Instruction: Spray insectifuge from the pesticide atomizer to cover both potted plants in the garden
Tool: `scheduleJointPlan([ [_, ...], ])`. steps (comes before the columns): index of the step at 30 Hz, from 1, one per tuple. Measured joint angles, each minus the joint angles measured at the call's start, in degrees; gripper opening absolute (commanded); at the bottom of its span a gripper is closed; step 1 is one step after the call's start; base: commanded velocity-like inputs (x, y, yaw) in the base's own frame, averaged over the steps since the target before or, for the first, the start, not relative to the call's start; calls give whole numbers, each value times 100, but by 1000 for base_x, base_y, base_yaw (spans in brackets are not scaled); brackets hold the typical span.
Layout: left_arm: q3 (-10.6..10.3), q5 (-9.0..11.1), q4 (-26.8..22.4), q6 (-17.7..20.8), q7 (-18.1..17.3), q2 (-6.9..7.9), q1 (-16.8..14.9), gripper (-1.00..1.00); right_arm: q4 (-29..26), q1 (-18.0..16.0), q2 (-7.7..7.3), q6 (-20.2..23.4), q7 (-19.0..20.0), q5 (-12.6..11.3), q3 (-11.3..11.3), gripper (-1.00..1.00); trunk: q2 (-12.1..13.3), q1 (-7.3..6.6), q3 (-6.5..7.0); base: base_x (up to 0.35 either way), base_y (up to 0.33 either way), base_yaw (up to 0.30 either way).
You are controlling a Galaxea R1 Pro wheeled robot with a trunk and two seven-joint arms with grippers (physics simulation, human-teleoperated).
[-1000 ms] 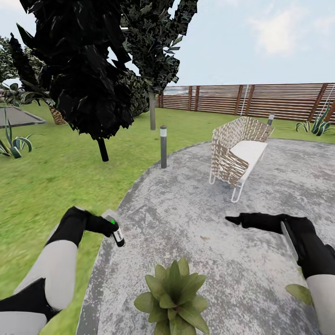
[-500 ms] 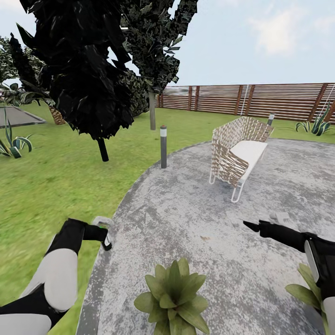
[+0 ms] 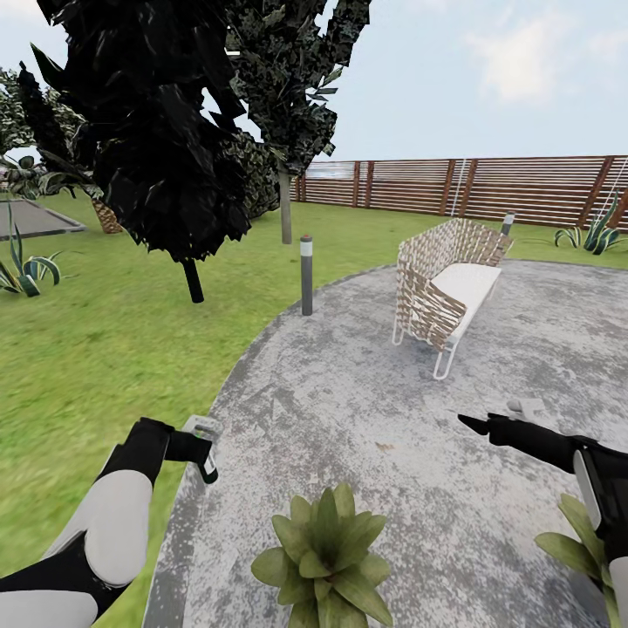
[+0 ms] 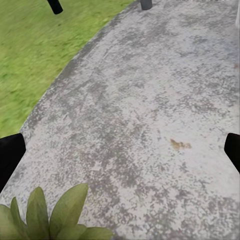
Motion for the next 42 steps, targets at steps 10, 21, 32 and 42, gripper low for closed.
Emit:
scheduleJointPlan([
  [10, -12, -14, 75, 180, -28, -9, 0, -100, 2, -2, -14, 1, -5, 7, 0, 100, 0, 0, 0, 0, 0, 0],
  [21, -344, -5, 566, 1616, -29, -45, -2, -100, -2, 0, -10, 34, 3, 0, -38, 100, 0, 0, 17, 0, 0, -185],
  [32, -1121, -2, 1059, 1672, -52, -10, -3, -100, -1, -2, -10, 43, -5, 7, -421, 100, 0, 0, -26, 0, 0, -72],
  [42, -1148, -6, 1190, 1673, -58, -15, -3, -100, -1, -2, -12, 61, 3, 15, -526, 100, 0, 0, -50, 0, 0, 0],
])
